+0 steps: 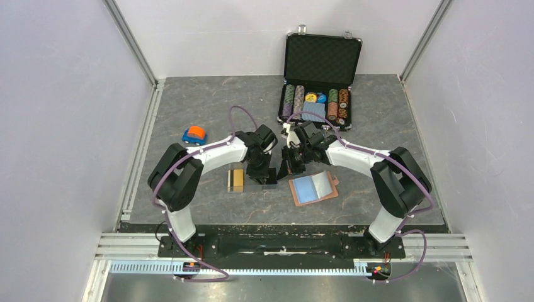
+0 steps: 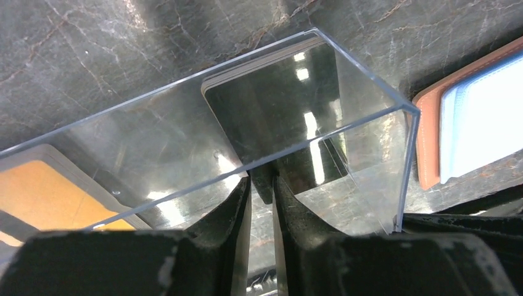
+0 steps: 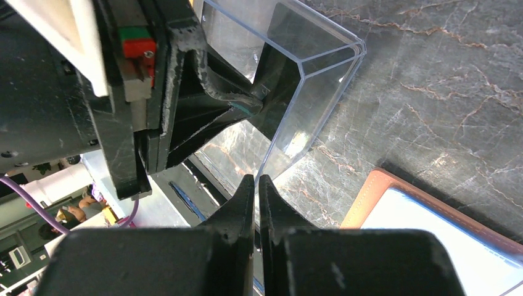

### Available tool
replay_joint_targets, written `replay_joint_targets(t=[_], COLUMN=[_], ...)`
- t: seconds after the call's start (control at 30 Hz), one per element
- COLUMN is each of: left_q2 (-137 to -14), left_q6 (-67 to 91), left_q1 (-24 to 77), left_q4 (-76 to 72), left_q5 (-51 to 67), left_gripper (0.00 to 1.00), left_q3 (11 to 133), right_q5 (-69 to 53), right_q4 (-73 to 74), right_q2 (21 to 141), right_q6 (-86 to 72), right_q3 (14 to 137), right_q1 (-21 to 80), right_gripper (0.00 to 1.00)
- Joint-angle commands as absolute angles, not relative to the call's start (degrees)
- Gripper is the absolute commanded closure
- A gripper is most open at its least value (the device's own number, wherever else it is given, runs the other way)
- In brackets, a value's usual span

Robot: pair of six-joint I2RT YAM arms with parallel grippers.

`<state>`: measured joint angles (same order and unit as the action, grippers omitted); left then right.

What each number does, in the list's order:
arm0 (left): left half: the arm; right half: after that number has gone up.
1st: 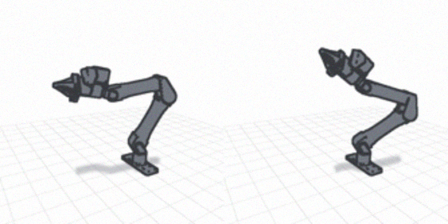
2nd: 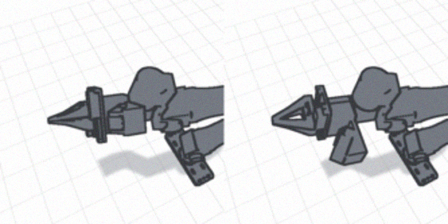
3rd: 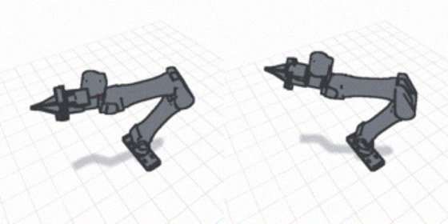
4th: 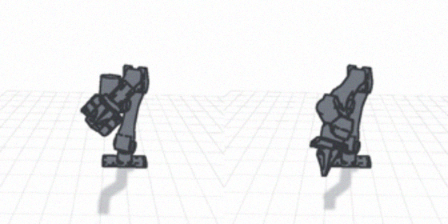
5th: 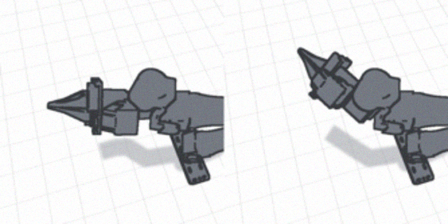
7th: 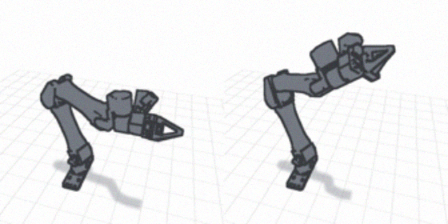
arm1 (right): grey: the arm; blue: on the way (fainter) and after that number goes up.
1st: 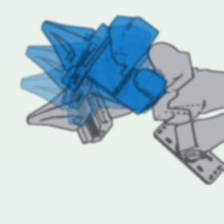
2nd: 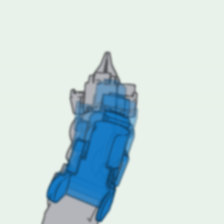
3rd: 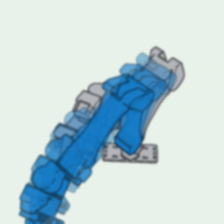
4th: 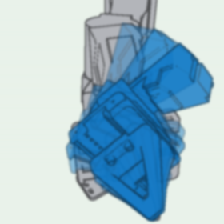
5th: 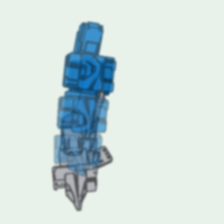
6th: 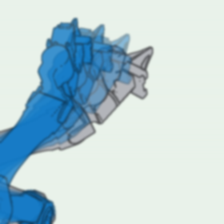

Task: Put the credit cards into the card holder
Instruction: Pick up the credit card from the storage box.

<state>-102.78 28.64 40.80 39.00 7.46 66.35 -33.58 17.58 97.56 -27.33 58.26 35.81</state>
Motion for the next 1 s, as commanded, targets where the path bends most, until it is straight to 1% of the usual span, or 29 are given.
replay_joint_targets(t=[0.0,0.07,0.13,0.27,0.37,0.47,0.73,0.97], left_q2=[-104.4,-104.8,-104.6,-103.3,-102.0,-100.5,-97.5,-95.6], left_q6=[24.1,23.6,23.6,24.1,24.7,25.3,28.1,30.8], left_q1=[42.5,42.9,43.1,43.2,43.2,43.2,43.2,42.9], left_q4=[40.5,41.5,41.7,41.5,40.9,40.1,36.0,31.7], left_q5=[6.7,6.1,6.1,6.8,7.1,7.4,9.0,10.3], left_gripper=[0.75,0.75,0.78,0.89,0.95,0.98,0.98,0.86], left_q3=[70.7,71.7,72.1,72.1,71.9,71.6,69.4,66.3], right_q5=[-33.1,-33.1,-33.1,-33.1,-33.1,-33.1,-33.0,-32.9], right_q4=[18.0,18.0,18.1,18.2,18.2,18.2,18.4,18.6], right_q2=[96.9,97.1,97.0,97.0,97.1,97.2,96.9,96.7], right_q6=[-25.5,-25.6,-25.6,-25.6,-25.5,-25.5,-25.5,-25.3], right_q3=[56.7,56.7,56.8,57.0,56.9,56.9,56.8,56.8], right_q1=[36.5,36.4,36.4,36.5,36.4,36.5,36.4,36.4], right_gripper=[0.99,0.99,0.99,0.99,0.99,0.99,0.99,0.99])
